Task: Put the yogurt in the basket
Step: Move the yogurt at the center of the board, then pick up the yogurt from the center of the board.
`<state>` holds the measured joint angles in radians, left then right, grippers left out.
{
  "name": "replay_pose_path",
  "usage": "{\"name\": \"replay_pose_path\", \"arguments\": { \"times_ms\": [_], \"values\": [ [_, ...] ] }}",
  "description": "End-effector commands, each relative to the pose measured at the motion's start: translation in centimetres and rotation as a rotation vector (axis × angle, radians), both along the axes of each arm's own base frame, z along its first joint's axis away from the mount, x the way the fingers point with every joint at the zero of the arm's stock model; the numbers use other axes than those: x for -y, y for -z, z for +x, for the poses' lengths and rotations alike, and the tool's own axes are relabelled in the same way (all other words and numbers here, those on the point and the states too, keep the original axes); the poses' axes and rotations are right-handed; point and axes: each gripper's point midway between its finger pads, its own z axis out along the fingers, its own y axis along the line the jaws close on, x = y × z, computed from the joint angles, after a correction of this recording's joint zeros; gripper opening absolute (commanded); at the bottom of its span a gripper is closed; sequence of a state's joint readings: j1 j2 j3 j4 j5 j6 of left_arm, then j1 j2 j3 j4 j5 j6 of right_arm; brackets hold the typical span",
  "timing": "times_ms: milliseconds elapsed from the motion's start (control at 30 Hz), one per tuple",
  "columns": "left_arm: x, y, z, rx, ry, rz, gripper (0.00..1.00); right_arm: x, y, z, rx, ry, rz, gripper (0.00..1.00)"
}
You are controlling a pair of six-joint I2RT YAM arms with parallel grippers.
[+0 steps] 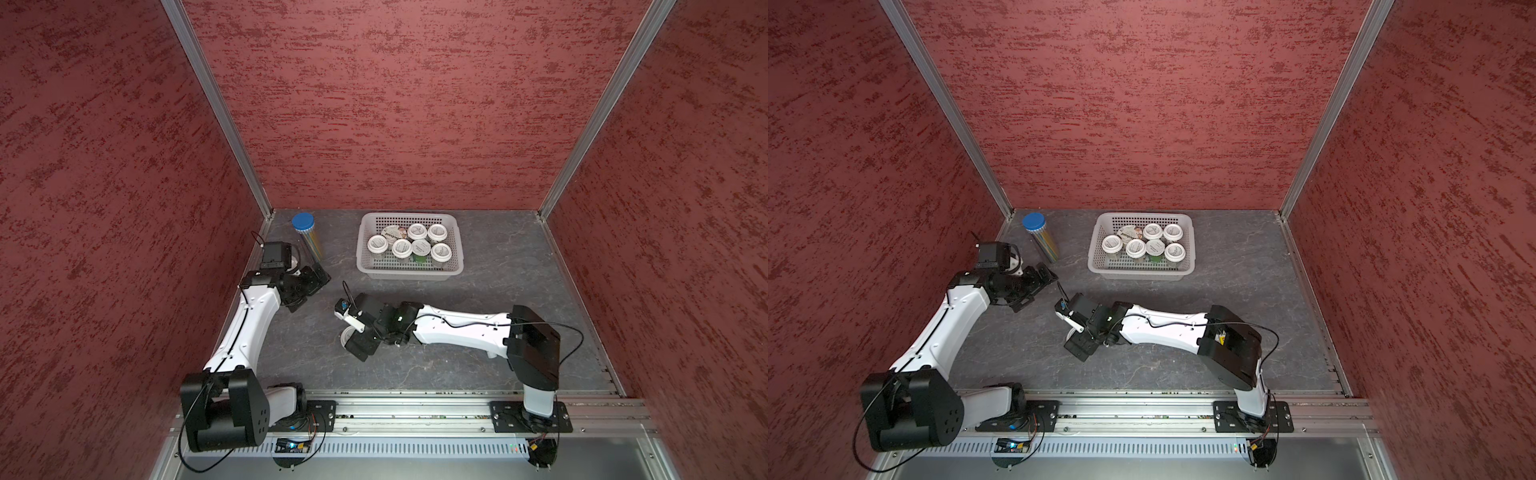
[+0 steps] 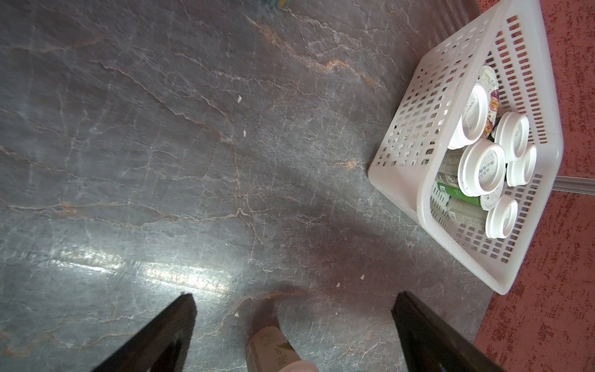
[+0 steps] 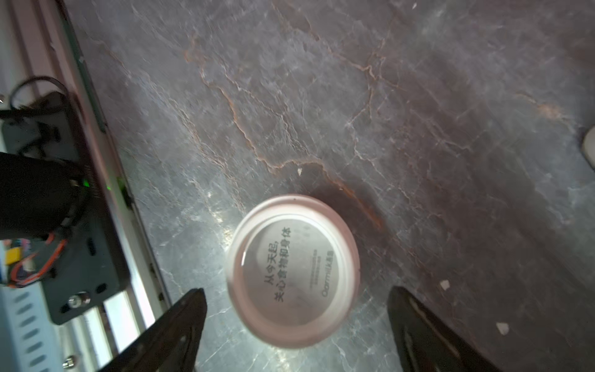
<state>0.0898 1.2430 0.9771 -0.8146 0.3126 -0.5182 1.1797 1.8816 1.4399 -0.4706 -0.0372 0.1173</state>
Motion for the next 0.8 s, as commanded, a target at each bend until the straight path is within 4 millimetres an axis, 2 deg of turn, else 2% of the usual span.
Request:
{"name": "replay_pose_path", "arguments": {
  "times_ms": [0, 67, 200, 467, 767],
  "values": [
    [-0.2, -0.1, 0.2, 0.010, 0.006, 0.013, 1.00, -1.0, -2.7, 0.3, -0.026, 0.111, 0.067, 0.94],
    [-0.3, -0.1, 0.2, 0.011, 0.005, 0.015, 1.00, -0.5, -2.8, 1.3, -0.045, 0.227, 0.041, 0.94],
    [-0.4, -0.3, 0.4, 0.014, 0.009, 0.023, 1.00, -0.4, -3.3, 1.2, -0.062, 0.259, 0.040, 0.98],
    [-0.6, -0.1, 0.3, 0.014, 0.007, 0.036, 1.00, -1.2, -1.1, 0.6, -0.075, 0.243, -0.053, 0.98],
    [-0.7, -0.1, 0.3, 0.015, 0.008, 0.038, 1.00, -1.1, 0.6, 0.8, -0.078, 0.247, -0.116, 0.91]
  ]
}}
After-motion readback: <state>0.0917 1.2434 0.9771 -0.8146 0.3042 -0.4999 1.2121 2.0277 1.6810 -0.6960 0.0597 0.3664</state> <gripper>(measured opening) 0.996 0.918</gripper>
